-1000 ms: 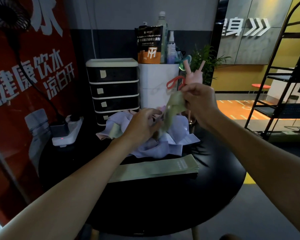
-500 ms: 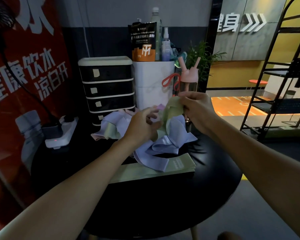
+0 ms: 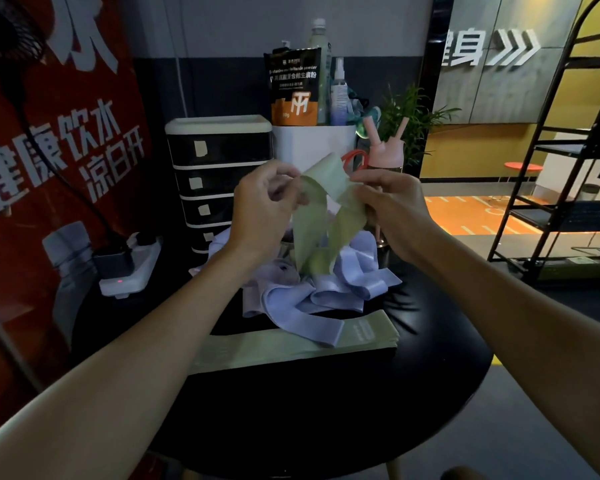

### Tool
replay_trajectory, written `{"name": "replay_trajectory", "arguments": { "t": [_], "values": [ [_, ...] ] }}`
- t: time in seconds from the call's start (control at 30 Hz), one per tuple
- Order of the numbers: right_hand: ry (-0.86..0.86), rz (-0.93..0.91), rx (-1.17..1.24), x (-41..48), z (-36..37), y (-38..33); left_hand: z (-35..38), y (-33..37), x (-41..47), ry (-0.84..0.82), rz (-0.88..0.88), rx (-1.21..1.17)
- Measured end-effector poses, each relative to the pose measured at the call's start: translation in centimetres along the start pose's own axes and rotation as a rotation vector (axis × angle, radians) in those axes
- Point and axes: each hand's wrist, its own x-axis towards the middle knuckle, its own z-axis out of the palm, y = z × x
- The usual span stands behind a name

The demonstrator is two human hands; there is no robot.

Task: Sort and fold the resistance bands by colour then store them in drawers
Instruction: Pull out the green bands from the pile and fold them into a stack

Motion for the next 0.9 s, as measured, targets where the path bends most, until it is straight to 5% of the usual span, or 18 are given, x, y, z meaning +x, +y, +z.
{"name": "replay_trajectory", "arguments": {
  "t": [0.67,0.9],
  "values": [
    [-0.457,-0.027,-0.087,-4.8,6.1,-1.0,-6.2,1.9,-1.7,0.022,0.069,0.096],
    [-0.318,-0.102,-0.068,-4.6,7.8,-2.4,-6.8,2.7,-1.8,0.060,0.082,0.176]
  ]
}}
